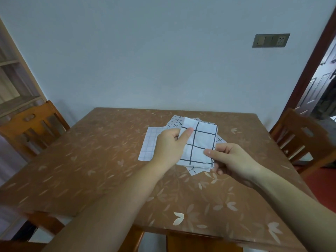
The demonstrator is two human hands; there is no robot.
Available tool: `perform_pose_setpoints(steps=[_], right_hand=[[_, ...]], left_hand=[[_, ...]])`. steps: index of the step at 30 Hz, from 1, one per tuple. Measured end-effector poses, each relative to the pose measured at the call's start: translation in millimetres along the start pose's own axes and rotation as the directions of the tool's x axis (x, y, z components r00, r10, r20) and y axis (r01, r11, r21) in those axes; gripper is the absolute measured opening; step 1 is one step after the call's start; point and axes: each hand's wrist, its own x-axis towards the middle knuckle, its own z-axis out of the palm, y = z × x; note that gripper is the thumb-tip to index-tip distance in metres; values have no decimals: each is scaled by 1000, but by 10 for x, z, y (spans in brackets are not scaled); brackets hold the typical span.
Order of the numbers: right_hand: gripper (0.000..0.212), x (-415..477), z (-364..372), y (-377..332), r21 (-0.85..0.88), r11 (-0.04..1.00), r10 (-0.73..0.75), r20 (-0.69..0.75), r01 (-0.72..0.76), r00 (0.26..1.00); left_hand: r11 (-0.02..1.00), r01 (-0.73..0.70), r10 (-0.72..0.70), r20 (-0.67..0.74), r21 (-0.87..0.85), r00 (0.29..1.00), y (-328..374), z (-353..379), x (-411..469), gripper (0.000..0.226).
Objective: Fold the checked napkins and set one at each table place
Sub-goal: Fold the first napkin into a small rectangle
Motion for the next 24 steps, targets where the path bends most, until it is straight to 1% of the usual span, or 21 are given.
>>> perform_pose_setpoints(steps=[2, 3, 4, 5, 6, 7, 8, 9, 10, 12, 14, 18, 22, 24], right_hand=[[26, 21, -41, 38, -46, 999, -7, -34, 5, 999], [33, 27, -63, 60, -56, 998, -13, -55, 10, 998], [40, 31, -92, 89, -61, 998, -16, -81, 11, 997], [45, 26, -127, 107, -67, 998, -19, -109, 12, 994], [47, 27, -164, 139, -67, 998, -24, -130, 15, 991], [46, 24, -196, 178, -59, 998, -21, -142, 12, 990], [41, 15, -216, 220, -46, 999, -7, -150, 0, 989], [35, -6, -220, 266, -28, 999, 19, -152, -23, 988], [31, -32, -213, 319, -4, 998, 54, -132, -55, 990], [23, -107, -169, 411, 35, 991, 131, -45, -129, 990], [17, -173, -172, 502, 45, 985, 170, -17, -169, 985], [23, -231, -344, 672, 77, 979, 191, -51, -187, 980], [22, -280, -508, 843, 116, 948, 299, 0, -296, 954], [22, -283, -576, 921, 133, 937, 325, 14, -324, 946]], left_hand=[[993, 112, -111, 29, -41, 993, -44, 52, -18, 56], [978, 197, -189, 99, -76, 977, -56, 74, -42, 55], [950, 290, -262, 211, -115, 942, -73, 91, -75, 53], [914, 380, -316, 340, -142, 886, -93, 100, -116, 45], [888, 436, -335, 446, -146, 830, -120, 108, -162, 33], [882, 452, -332, 503, -135, 798, -156, 122, -202, 23], [887, 444, -324, 516, -125, 793, -195, 151, -234, 17], [895, 429, -317, 504, -120, 803, -229, 196, -262, 14], [901, 416, -311, 484, -124, 818, -253, 257, -291, 13], [902, 403, -300, 445, -156, 843, -281, 394, -341, 14], [901, 400, -305, 408, -170, 861, -304, 513, -387, 16], [890, 434, -351, 396, -142, 848, -392, 710, -471, 18], [866, 487, -407, 407, -114, 818, -442, 888, -572, 24], [866, 491, -413, 413, -99, 811, -469, 947, -629, 18]])
